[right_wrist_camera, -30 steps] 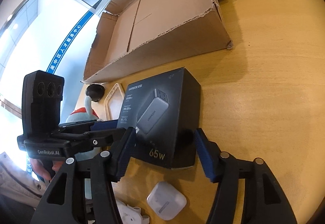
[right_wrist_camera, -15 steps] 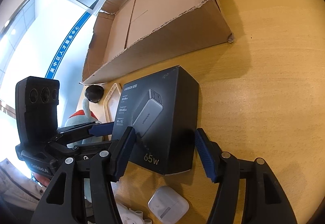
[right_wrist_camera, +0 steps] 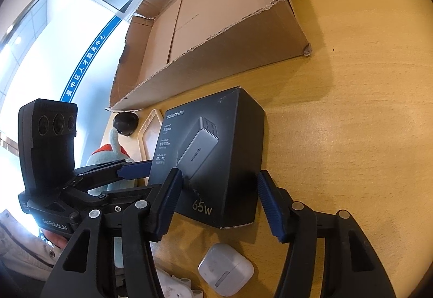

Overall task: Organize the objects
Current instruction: 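Lift the black charger box off the table with the right tool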

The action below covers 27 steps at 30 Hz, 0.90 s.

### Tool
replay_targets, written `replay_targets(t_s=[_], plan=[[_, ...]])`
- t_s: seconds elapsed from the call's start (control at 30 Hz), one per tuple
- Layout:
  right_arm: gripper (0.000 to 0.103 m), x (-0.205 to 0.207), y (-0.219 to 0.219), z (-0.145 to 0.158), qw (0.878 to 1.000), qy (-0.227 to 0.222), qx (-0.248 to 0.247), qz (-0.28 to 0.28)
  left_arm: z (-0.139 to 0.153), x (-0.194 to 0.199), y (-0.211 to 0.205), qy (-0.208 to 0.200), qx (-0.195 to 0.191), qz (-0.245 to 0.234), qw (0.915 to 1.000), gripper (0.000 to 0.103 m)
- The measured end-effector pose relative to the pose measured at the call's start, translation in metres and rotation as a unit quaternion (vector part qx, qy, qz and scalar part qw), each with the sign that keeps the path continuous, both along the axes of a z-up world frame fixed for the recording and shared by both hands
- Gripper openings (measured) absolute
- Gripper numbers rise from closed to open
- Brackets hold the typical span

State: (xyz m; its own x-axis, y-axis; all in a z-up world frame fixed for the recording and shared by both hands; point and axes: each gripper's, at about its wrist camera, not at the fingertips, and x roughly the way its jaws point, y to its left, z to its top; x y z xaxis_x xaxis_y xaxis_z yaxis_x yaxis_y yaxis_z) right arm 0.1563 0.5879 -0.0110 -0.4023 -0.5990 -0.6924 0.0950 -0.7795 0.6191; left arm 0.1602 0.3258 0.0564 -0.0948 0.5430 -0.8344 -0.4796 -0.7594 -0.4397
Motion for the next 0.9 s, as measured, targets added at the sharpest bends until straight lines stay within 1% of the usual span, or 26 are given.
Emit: replay_targets(t_s=[0.1, 0.17, 0.3, 0.63, 0.7, 0.73, 0.9], plan=[[0.056, 0.001, -0.001, 0.001, 1.000, 0.004, 0.003, -0.003, 0.003, 0.001, 0.001, 0.006, -0.003, 0.000, 1.0000, 0.063], [0.054, 0.003, -0.002, 0.004, 1.000, 0.011, 0.012, -0.003, 0.003, 0.002, 0.002, 0.011, -0.004, -0.002, 0.9999, 0.062], [0.050, 0.006, 0.000, 0.009, 1.000, 0.020, 0.018, -0.005, 0.008, 0.003, 0.000, 0.017, 0.008, -0.002, 0.9998, 0.062], [0.049, 0.011, 0.007, 0.007, 1.000, 0.023, 0.008, -0.016, 0.011, 0.006, 0.001, 0.021, 0.021, -0.008, 0.9995, 0.062], [0.049, 0.013, 0.010, 0.009, 0.999, 0.026, 0.008, -0.019, 0.013, 0.007, 0.003, 0.023, 0.022, -0.010, 0.9994, 0.062], [0.049, 0.014, 0.010, 0.010, 1.000, 0.028, 0.008, -0.010, 0.013, 0.008, 0.003, 0.023, 0.023, -0.011, 0.9994, 0.062], [0.049, 0.020, 0.015, 0.015, 0.999, 0.036, 0.007, -0.018, 0.017, 0.012, 0.005, 0.022, 0.032, -0.013, 0.9991, 0.062]])
